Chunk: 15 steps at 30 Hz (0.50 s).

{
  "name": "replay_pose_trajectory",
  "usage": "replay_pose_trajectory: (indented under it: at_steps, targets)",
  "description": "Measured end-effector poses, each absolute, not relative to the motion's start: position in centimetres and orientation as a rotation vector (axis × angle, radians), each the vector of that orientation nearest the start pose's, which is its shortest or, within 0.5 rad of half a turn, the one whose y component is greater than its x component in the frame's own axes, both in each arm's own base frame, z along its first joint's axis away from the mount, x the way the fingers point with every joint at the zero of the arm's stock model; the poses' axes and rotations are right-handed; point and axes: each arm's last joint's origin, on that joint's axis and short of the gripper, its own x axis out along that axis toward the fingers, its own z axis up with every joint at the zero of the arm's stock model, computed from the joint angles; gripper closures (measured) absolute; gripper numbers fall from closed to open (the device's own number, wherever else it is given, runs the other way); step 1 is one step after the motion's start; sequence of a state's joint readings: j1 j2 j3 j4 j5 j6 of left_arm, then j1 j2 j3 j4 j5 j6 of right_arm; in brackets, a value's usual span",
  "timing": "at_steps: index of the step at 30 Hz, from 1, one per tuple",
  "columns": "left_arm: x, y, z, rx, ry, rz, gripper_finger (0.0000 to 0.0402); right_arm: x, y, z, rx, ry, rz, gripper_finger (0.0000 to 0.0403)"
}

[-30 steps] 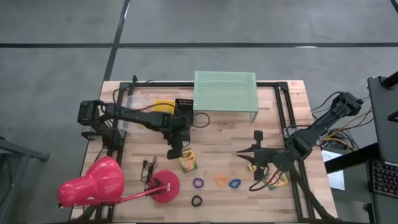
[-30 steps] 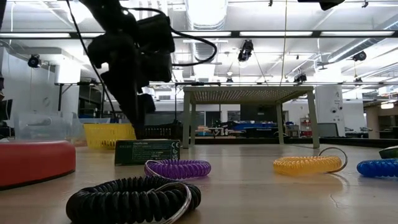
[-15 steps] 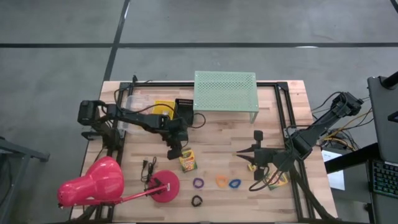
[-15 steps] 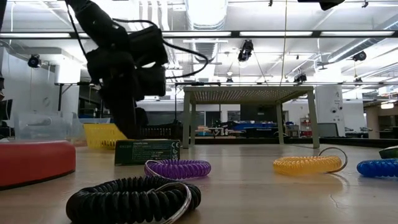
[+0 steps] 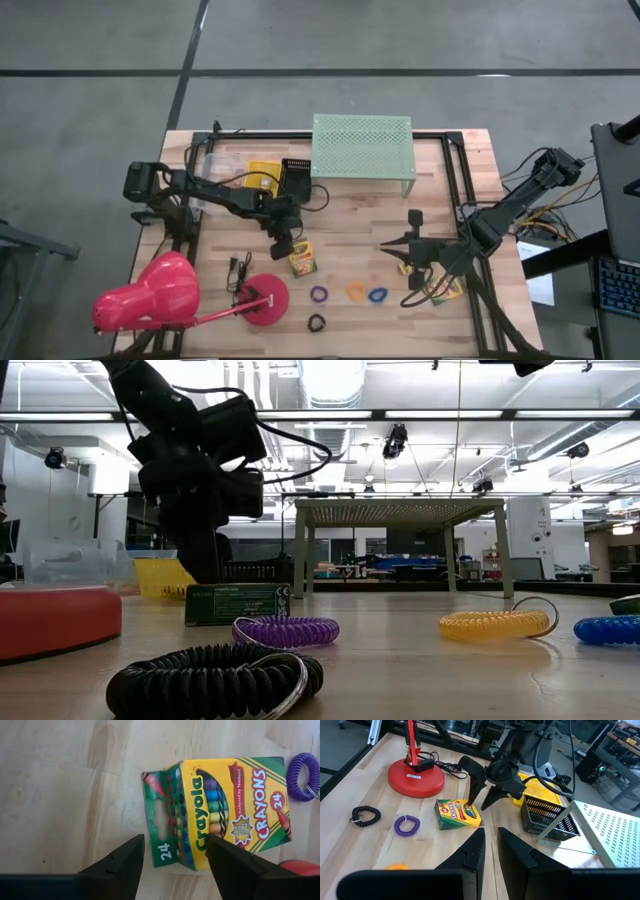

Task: Pick & Place Office Desk Supplies
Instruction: Put the crayon into the yellow bin

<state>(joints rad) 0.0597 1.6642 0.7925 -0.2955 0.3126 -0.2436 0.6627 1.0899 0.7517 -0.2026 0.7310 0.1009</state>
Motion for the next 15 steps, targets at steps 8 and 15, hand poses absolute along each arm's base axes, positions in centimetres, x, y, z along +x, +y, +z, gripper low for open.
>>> replay_pose_trajectory:
  at_steps: [8, 15]
  targets:
    - [28.54, 0.84, 13.01, -0.435, 1.178, -0.064, 0.0270, 18.96, 12.34, 26.69, -0.248, 0.410, -0.088, 0.0355]
    - [28.56, 0.88, 13.02, -0.440, 1.178, -0.044, 0.0336, 18.96, 12.35, 26.69, -0.248, 0.410, -0.087, 0.0355]
